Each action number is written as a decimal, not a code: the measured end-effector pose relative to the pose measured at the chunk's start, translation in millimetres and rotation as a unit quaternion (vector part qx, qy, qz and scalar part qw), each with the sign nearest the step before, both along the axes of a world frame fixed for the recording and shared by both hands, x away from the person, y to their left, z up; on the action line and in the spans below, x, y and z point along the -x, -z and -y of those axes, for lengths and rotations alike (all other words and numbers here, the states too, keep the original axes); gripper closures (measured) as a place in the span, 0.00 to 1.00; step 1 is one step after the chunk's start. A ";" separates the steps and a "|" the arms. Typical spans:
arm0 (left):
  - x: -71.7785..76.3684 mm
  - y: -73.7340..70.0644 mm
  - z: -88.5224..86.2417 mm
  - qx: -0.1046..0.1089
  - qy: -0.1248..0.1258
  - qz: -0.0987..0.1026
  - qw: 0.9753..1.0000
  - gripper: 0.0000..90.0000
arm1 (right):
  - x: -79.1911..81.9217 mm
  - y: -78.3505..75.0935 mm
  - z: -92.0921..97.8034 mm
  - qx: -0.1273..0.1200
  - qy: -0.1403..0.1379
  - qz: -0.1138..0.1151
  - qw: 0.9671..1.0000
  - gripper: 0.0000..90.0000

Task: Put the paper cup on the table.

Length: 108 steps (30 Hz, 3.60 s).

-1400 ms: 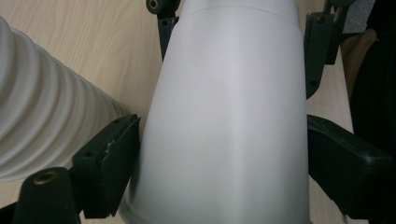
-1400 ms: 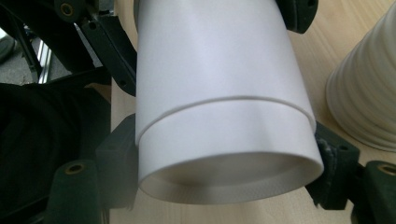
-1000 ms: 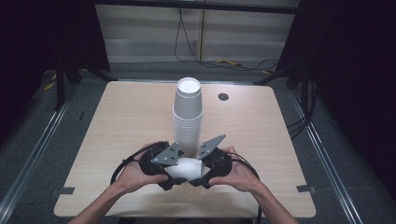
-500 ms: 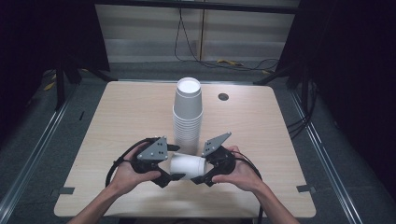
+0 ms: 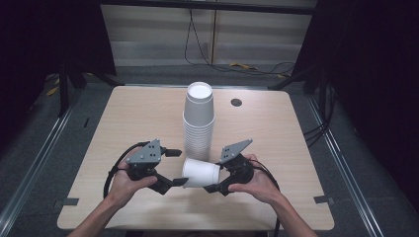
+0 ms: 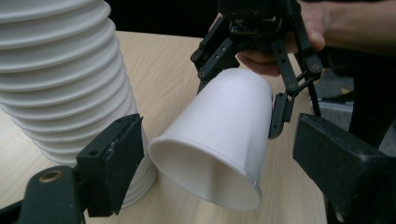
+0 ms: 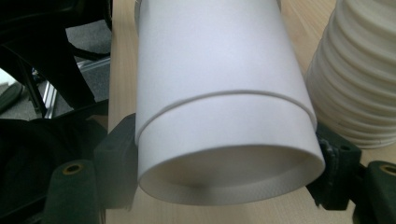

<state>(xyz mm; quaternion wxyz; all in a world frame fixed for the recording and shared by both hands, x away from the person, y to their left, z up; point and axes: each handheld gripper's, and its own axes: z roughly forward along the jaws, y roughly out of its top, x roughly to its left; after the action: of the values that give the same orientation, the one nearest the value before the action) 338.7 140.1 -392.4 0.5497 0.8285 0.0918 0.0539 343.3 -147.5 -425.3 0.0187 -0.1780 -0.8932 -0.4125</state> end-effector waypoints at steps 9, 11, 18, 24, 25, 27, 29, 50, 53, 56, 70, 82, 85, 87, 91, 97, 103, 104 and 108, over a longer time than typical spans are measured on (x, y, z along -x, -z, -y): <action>-0.9 -0.2 -5.9 0.034 -0.010 -0.013 0.999 0.18 | 0.5 -2.1 7.4 -0.032 0.007 -0.001 0.999 0.28; -0.5 0.3 -5.4 0.038 -0.010 -0.013 0.999 0.18 | 1.6 -1.5 8.8 -0.042 0.010 0.001 0.999 0.28; 1.6 3.2 -0.9 0.043 -0.006 -0.017 0.999 0.18 | 3.5 -3.9 10.9 -0.071 0.008 0.003 0.997 0.28; -0.5 2.2 -5.4 0.081 0.000 -0.036 0.996 0.17 | 4.0 -6.1 13.7 -0.118 -0.002 -0.003 0.993 0.28; -1.0 3.1 -6.0 0.096 0.008 -0.041 0.994 0.17 | 3.9 -6.4 14.0 -0.123 -0.002 -0.002 0.992 0.28; -2.1 3.9 -7.4 0.108 0.010 -0.048 0.993 0.17 | 4.2 -7.1 14.9 -0.134 -0.003 -0.005 0.991 0.28; -2.2 4.3 -7.8 0.114 0.010 -0.046 0.992 0.17 | 4.5 -7.0 15.4 -0.142 -0.005 -0.005 0.990 0.28; -6.4 13.8 0.3 0.132 0.003 -0.075 0.988 0.14 | 2.7 -0.3 15.4 -0.209 -0.015 -0.004 0.978 0.28; -7.1 16.7 3.9 0.129 0.002 -0.080 0.988 0.08 | 3.3 -0.9 15.1 -0.218 -0.018 -0.006 0.976 0.28; -8.4 20.9 8.3 0.127 0.000 -0.089 0.988 0.00 | 3.8 -1.1 14.2 -0.218 -0.022 -0.002 0.976 0.28; -8.4 30.2 19.5 0.119 0.018 -0.100 0.988 0.06 | 3.9 2.0 10.1 -0.206 -0.029 -0.004 0.978 0.28; -9.9 29.4 18.5 0.102 0.031 -0.102 0.989 0.09 | 5.6 2.2 8.6 -0.184 -0.026 0.010 0.983 0.26; -8.1 27.5 19.6 0.089 0.031 -0.090 0.991 0.10 | 6.3 2.6 7.7 -0.177 -0.025 0.009 0.984 0.25; -7.9 26.8 19.8 0.084 0.030 -0.085 0.992 0.10 | 6.6 2.7 7.3 -0.173 -0.025 0.010 0.985 0.25; -7.9 25.4 19.0 0.079 0.032 -0.084 0.993 0.10 | 7.0 2.8 7.3 -0.164 -0.017 0.011 0.986 0.20; -7.0 23.2 16.2 0.082 0.023 -0.085 0.993 0.10 | 5.8 3.4 9.3 -0.162 -0.006 -0.006 0.987 0.16; -8.6 13.6 4.9 0.083 -0.001 -0.079 0.993 0.10 | 6.0 2.2 11.9 -0.155 0.012 0.000 0.988 0.16; -8.9 12.8 2.5 0.081 -0.005 -0.079 0.994 0.10 | 5.9 2.1 12.8 -0.150 0.020 0.003 0.988 0.16; -10.6 12.9 -4.2 0.081 -0.014 -0.082 0.993 0.10 | 6.5 3.9 17.3 -0.151 0.041 0.016 0.988 0.17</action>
<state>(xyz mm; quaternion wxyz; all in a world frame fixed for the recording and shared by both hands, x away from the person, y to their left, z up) 349.3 144.3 -405.3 0.6049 0.7814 0.1523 -0.0141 336.7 -164.9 -429.1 0.0144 -0.2027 -0.8127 -0.5461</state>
